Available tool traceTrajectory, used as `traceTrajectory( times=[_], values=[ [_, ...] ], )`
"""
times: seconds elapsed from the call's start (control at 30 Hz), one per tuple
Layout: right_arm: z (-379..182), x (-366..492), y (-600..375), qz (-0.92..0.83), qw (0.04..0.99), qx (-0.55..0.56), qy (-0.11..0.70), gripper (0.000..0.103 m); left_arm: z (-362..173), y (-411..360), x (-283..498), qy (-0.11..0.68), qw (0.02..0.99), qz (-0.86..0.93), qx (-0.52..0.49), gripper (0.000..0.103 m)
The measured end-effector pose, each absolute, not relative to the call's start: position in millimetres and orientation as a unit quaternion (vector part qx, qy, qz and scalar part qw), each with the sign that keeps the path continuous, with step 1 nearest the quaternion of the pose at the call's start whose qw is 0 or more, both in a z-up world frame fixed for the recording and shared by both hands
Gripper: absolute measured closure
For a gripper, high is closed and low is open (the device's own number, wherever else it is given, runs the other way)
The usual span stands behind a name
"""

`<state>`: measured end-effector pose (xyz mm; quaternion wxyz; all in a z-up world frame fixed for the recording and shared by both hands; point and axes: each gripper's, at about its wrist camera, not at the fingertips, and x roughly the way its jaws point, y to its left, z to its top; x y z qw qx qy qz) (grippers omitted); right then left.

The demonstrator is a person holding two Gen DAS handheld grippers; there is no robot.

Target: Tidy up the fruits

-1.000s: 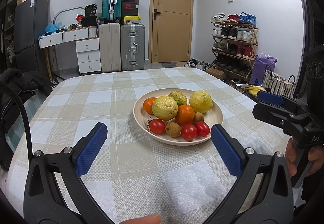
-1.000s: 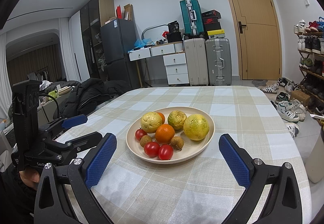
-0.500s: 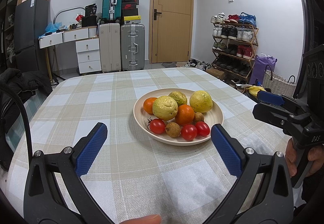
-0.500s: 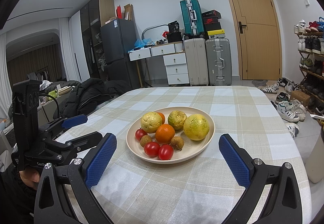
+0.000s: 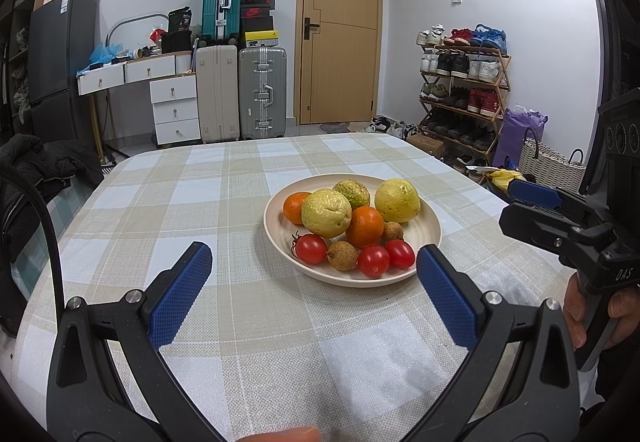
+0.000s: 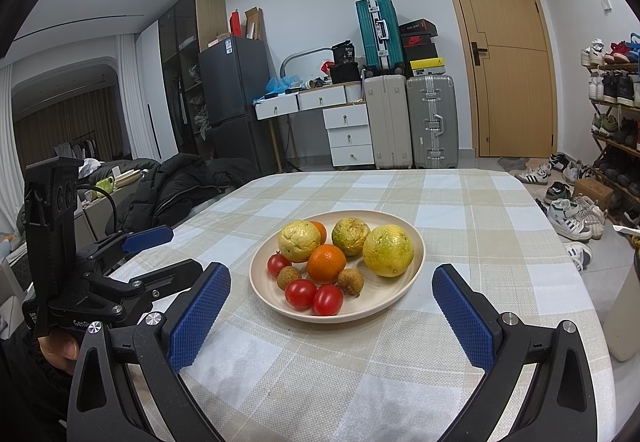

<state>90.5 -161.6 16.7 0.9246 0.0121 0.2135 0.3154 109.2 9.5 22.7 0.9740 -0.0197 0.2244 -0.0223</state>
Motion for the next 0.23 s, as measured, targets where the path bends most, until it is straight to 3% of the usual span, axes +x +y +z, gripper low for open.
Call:
traceTrajectory(
  times=[0.23],
  values=[
    [16.7, 90.4, -161.6, 0.315, 0.925, 0.012, 0.213, 0.0, 22.8, 10.2, 108.8, 0.224, 0.974, -0.022, -0.02, 0.001]
  ],
)
